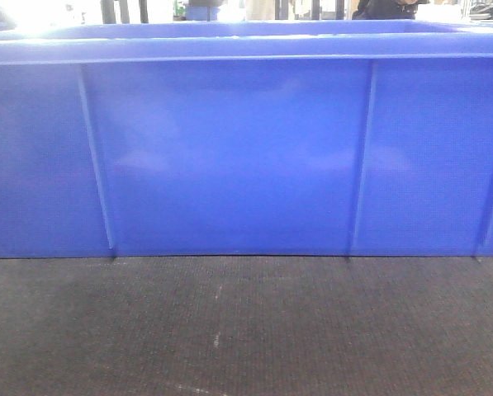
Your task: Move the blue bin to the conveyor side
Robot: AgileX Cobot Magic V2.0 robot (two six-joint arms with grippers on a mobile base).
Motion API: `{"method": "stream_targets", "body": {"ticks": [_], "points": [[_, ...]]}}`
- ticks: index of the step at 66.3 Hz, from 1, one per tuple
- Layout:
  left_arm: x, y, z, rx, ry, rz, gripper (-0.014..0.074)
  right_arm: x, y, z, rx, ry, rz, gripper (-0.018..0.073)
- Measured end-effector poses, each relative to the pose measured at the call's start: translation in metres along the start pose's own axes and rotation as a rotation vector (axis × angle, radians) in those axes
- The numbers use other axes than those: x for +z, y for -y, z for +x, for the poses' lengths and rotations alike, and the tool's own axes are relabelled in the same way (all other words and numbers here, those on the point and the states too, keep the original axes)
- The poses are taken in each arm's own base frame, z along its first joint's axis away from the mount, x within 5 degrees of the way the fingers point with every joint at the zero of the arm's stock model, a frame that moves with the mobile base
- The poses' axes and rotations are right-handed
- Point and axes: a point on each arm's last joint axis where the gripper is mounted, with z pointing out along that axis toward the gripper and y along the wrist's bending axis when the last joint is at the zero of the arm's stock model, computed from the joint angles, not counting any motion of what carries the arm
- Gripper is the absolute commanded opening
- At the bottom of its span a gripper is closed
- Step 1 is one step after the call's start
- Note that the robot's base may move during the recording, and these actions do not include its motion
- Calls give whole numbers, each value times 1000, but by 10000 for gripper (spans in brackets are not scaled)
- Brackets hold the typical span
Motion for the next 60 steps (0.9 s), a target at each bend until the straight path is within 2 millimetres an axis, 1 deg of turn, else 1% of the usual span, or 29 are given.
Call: {"method": "stream_targets", "body": {"ticks": [22,60], "points": [[0,0,0,0,2,0,-8,0,1,-2,6,55,13,-80],[0,0,0,0,2,0,-8,0,1,-3,6,64,16,-80]]}}
